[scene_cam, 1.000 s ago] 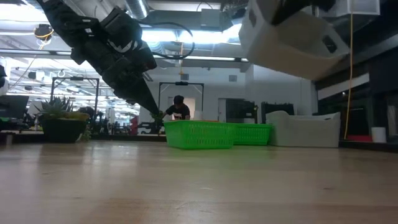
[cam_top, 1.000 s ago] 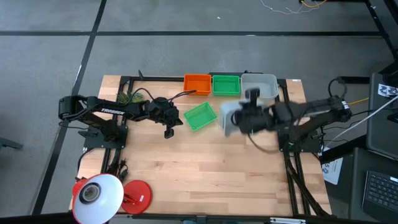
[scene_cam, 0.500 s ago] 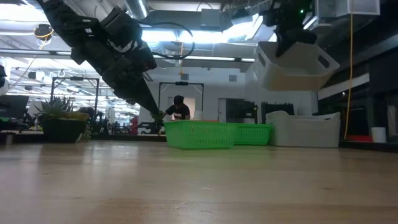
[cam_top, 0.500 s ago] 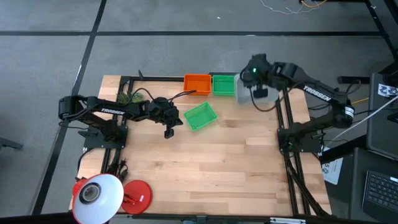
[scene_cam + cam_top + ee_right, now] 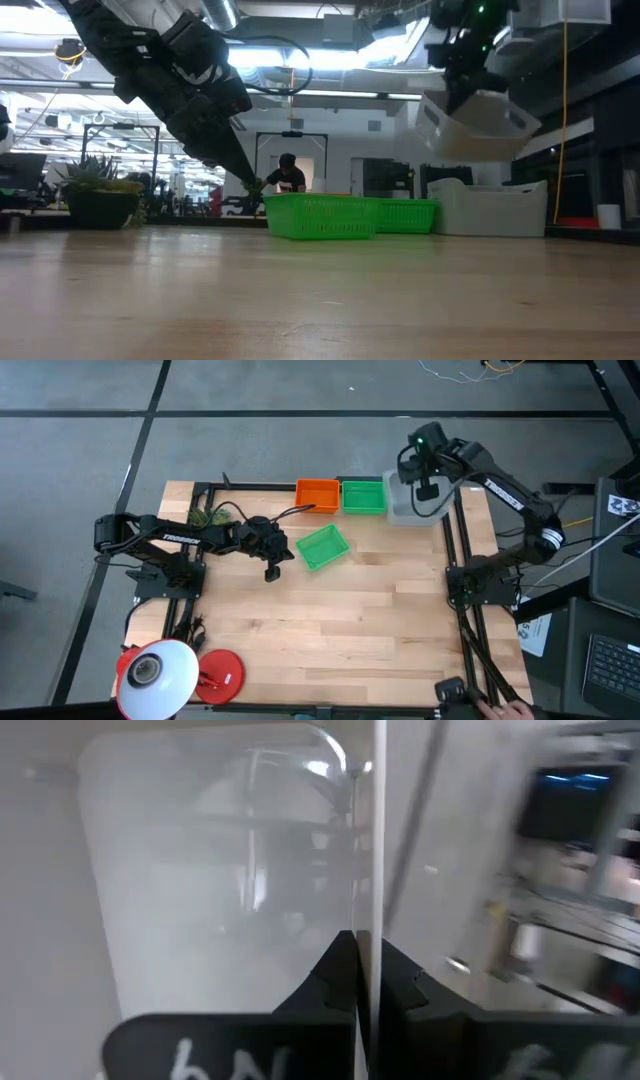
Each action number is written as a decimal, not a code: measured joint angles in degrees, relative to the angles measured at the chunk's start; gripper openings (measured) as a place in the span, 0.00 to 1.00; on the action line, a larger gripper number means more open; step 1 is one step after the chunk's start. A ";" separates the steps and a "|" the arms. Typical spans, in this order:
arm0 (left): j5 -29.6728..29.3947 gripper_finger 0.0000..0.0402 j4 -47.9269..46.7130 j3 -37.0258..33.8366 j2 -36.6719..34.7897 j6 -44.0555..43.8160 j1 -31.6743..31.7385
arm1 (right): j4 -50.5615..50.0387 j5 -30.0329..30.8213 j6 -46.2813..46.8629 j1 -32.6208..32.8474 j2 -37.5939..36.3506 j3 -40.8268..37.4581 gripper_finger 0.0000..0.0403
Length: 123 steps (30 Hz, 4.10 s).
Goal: Stack baskets by color
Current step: Stack the gray bin on the stacked gray bin
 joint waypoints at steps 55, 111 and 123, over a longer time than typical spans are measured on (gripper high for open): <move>0.05 0.00 -0.02 0.00 0.00 0.07 0.00 | -9.94 -6.19 28.22 -9.80 19.21 6.16 0.00; 0.04 0.00 -0.02 0.00 0.00 -0.02 0.00 | -8.15 7.91 55.11 -7.30 22.20 -13.08 0.28; 0.05 0.00 -0.02 0.00 0.00 -0.02 0.00 | -8.17 15.75 60.69 -7.88 22.59 -10.23 0.28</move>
